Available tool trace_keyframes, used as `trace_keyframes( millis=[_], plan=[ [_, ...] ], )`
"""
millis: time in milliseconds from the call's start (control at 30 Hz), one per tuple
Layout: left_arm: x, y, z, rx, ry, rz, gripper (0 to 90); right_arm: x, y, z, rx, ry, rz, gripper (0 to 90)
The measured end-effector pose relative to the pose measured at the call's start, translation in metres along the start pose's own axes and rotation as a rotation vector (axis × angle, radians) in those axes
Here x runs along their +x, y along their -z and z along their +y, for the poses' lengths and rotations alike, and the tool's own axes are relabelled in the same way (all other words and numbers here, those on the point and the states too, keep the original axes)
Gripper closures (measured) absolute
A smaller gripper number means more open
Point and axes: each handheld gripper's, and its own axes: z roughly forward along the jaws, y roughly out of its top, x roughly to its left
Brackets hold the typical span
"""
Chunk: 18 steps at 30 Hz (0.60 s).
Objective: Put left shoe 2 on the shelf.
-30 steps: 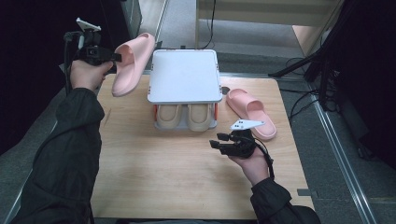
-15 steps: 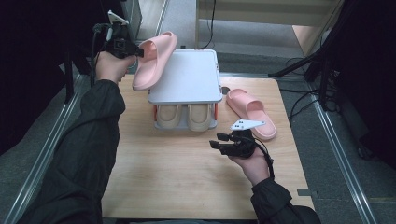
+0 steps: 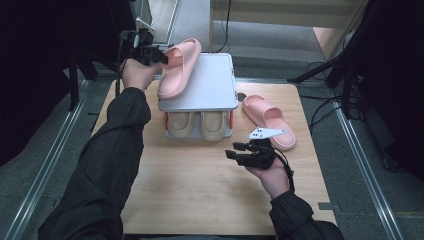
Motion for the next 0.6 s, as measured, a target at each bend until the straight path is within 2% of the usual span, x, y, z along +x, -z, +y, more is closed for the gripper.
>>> trace_keyframes(
  millis=[100, 367, 400, 533, 600],
  plan=[
    [-0.003, -0.002, -0.002, -0.025, 0.005, 0.0, 78.0, 0.0, 0.001, 0.0, -0.001, -0.003, -0.003, 53.6],
    [-0.007, 0.001, -0.005, 0.0, -0.035, -0.018, 74.0, 0.0, 0.001, 0.0, 0.001, -0.002, -0.007, 53.6],
    [-0.009, 0.001, -0.005, -0.005, -0.025, -0.022, 73.4, 0.0, 0.001, 0.0, 0.0, -0.002, -0.005, 53.6],
    [-0.011, 0.001, -0.008, -0.002, -0.028, -0.043, 70.9, 0.0, 0.0, 0.0, 0.001, -0.001, -0.005, 53.6],
    [-0.013, 0.001, -0.008, 0.004, -0.044, -0.04, 70.2, -0.001, 0.0, 0.0, 0.004, -0.002, -0.003, 53.6]
  ],
)
